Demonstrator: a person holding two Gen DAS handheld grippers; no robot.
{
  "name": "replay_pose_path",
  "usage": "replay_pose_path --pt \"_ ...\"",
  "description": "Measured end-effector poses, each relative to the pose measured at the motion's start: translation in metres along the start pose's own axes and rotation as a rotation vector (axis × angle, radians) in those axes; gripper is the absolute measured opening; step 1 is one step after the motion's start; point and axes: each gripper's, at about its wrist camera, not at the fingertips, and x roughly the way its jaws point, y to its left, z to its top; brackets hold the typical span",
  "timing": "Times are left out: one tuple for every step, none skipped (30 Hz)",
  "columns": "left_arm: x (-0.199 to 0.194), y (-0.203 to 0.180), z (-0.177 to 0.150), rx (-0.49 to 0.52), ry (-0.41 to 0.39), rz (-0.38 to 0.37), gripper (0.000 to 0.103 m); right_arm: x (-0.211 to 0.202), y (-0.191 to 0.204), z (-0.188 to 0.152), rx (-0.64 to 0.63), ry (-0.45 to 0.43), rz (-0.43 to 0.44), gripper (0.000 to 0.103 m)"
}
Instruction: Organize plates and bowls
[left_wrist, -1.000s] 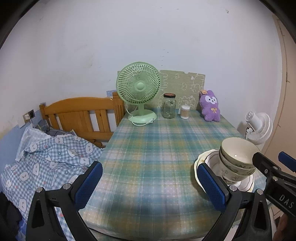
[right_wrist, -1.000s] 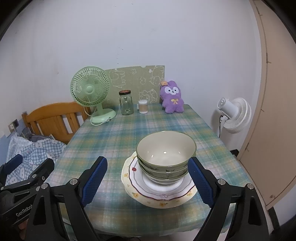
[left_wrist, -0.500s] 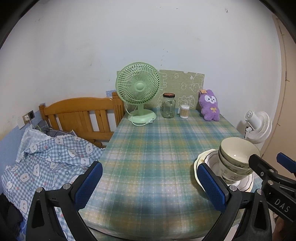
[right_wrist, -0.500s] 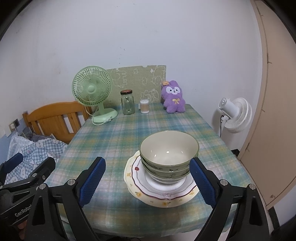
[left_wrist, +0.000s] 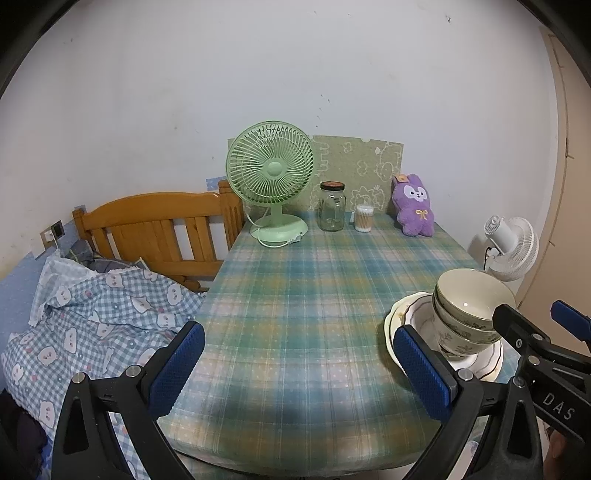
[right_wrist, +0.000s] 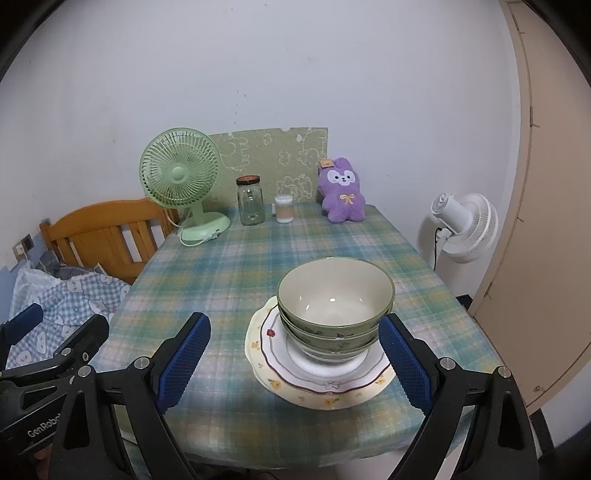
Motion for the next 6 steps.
replay_pose_path --pt "0.0001 0.0007 -0.0001 -0.001 0.002 -0.001 0.103 -0.0002 0.0005 0.0003 -0.002 0.000 -0.002 0.094" --pt "0.0000 0.0011 -0.0002 -0.003 0.004 -0.003 0.103 -0.0006 0.0010 0.0004 -0.003 0.002 -0.004 0.094" --pt "-0.0003 0.0013 -0.0003 -0.004 0.006 -0.005 0.103 -0.0010 0.0013 0.0004 -0.002 0.003 -0.004 0.094" --pt "-0.0006 0.0014 -0.0006 -0.004 0.009 -0.007 0.103 -0.0009 0.0013 0.0007 -0.002 0.003 -0.003 0.094" --pt "-0.0010 0.0015 -0.0003 -0.003 0.011 -0.008 0.103 -0.0008 0.0011 0.0007 -0.002 0.004 -0.005 0.094" --pt "-0.0014 0.0017 0.0002 -0.002 0.013 -0.011 0.103 -0.0012 0.0015 0.0010 -0.002 0.006 -0.008 0.094"
